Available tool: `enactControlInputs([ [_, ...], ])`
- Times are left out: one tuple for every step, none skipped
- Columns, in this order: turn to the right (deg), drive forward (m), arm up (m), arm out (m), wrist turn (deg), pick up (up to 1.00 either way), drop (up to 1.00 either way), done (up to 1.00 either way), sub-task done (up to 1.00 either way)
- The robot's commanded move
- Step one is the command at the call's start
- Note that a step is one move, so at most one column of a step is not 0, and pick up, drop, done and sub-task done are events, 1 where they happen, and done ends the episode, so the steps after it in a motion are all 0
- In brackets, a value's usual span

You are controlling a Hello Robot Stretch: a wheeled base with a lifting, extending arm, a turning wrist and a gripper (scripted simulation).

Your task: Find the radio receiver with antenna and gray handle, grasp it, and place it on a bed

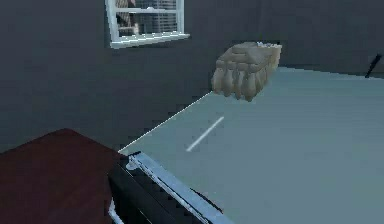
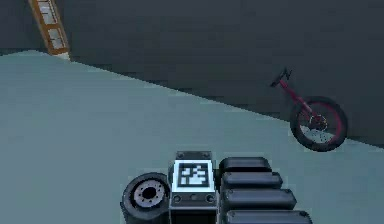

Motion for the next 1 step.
enactControlInputs([
  [3.0,0.00,0.00,0.00,0.0,0.00,0.00,0.00,0.00],
])
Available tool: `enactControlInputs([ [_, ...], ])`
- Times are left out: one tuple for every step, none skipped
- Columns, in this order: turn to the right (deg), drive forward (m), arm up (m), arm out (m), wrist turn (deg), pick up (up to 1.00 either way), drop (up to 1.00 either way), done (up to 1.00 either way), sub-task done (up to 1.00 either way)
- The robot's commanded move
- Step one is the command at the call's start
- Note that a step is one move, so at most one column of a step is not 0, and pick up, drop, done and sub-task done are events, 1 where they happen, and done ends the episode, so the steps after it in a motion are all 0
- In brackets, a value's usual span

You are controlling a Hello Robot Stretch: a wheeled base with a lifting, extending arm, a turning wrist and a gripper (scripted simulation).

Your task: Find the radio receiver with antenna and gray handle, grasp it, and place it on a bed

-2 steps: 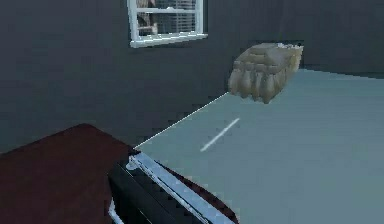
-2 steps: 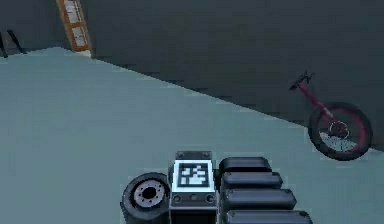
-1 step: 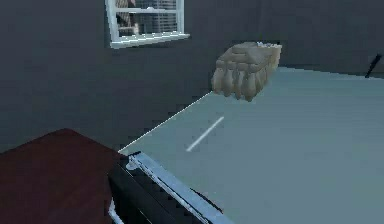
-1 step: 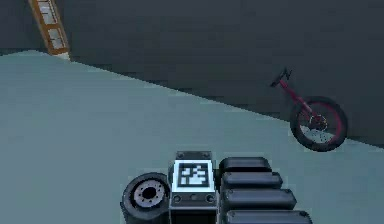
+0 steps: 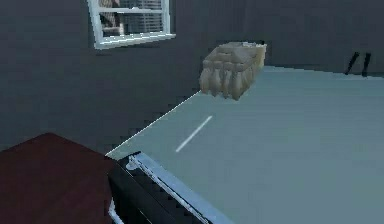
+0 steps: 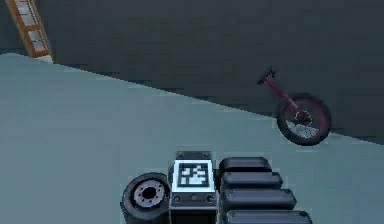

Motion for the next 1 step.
enactControlInputs([
  [-45.0,0.00,0.00,0.00,0.0,0.00,0.00,0.00,0.00],
])
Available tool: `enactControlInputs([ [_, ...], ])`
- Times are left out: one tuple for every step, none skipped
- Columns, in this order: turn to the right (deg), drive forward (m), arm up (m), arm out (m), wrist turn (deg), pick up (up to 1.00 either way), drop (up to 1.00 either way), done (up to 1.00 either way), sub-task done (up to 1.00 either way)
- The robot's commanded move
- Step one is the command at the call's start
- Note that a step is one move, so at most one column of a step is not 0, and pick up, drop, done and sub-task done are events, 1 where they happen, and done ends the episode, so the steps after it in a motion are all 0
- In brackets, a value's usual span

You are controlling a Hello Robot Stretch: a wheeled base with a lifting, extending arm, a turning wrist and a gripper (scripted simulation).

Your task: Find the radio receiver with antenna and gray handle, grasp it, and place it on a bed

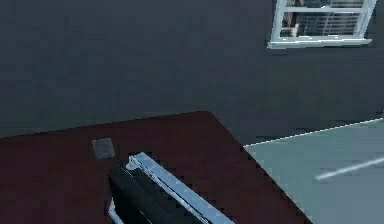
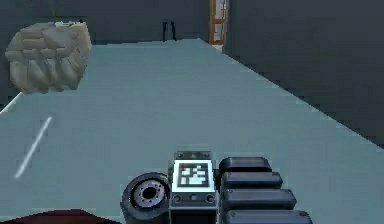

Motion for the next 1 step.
enactControlInputs([
  [-45.0,0.00,0.00,0.00,0.0,0.00,0.00,0.00,0.00],
])
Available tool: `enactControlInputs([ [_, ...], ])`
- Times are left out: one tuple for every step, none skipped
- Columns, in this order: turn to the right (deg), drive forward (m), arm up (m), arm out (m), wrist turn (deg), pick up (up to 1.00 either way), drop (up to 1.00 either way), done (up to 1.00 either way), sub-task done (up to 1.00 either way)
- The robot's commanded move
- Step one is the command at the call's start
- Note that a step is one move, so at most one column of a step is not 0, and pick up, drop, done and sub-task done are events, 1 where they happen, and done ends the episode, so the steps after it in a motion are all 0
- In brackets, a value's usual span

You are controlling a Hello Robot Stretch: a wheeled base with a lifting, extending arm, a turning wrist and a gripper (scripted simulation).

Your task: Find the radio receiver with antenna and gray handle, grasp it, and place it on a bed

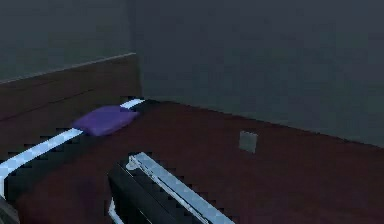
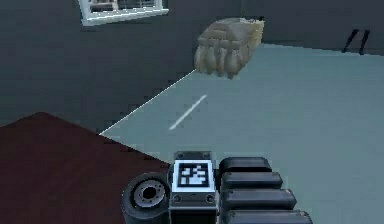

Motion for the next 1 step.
enactControlInputs([
  [-45.0,0.00,0.00,0.00,0.0,0.00,0.00,0.00,0.00],
])
